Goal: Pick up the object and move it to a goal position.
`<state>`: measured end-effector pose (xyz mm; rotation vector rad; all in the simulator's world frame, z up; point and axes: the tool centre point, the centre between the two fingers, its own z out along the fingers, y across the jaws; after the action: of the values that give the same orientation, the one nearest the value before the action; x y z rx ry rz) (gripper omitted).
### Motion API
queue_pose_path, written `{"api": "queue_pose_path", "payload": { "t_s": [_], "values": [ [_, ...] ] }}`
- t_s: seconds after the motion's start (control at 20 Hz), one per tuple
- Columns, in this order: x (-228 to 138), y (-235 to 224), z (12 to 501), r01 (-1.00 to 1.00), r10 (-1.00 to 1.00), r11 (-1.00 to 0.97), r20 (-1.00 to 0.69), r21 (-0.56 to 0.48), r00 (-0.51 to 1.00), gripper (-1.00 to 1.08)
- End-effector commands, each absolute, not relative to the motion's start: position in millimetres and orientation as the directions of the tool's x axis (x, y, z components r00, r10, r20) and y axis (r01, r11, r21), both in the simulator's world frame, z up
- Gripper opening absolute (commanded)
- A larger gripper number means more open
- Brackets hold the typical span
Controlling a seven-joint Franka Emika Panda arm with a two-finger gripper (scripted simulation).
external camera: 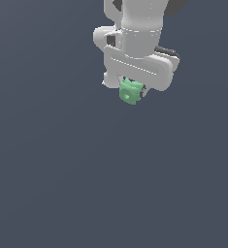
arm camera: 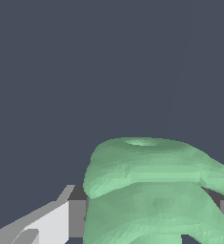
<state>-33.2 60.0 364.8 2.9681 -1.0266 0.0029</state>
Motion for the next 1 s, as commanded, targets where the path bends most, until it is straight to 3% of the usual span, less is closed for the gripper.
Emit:
{"api": "queue_pose_path", "payload": {
  "t_s": [0.0,0.45,0.95],
  "values": [
    [-29.4,65.8,387.6,-0.618,-0.618,-0.786,0.001,0.001,0.786,-1.0],
    [-17.5,79.8,441.8,-0.617,-0.617,-0.787,0.0,0.0,0.787,-1.0],
    [-11.4,85.8,464.3,-0.617,-0.617,-0.787,0.0,0.0,0.787,-1.0]
  ]
}}
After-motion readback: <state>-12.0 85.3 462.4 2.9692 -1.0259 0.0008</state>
